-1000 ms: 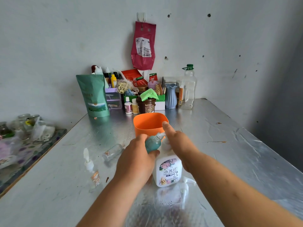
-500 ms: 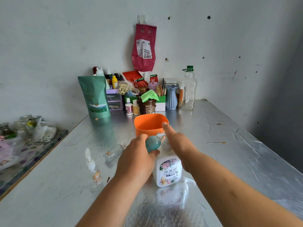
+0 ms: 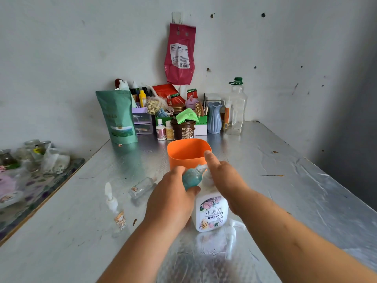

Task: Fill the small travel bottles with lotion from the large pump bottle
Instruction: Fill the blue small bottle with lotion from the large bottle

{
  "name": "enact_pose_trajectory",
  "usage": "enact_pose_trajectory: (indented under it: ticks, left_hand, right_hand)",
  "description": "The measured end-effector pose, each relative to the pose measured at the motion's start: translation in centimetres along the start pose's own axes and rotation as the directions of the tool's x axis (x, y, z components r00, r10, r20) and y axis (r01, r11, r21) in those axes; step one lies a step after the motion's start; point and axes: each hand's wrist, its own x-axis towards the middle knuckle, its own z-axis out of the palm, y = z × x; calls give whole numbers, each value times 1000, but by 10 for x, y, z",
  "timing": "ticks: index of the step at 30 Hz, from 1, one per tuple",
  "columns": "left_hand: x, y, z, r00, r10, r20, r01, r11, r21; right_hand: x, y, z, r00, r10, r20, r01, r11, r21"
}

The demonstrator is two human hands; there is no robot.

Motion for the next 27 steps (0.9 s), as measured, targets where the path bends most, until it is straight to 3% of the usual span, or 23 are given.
enact_pose_trajectory:
  ticks: [6,9,15,27]
  left_hand:
    - [-1,0,0,1000,-13,2,13,1000,17]
    - [-2,2,-2,1000,-11,-5,11,1000,27]
    - [-1,6,-5,1000,-2,-16,3,998,56]
    - [0,2,-1,1000,1,-17,-1,1000,5]
  right_hand:
    - [-3,-5,-2,999,10,38,-8,998,-59]
    - [-4,-6,-3,990,102,98,-108,993,50]
    - [-3,-5,-4,987,93,133,-106,990,95]
    - [-2,-3,-5,998,42,42,-43,999,16]
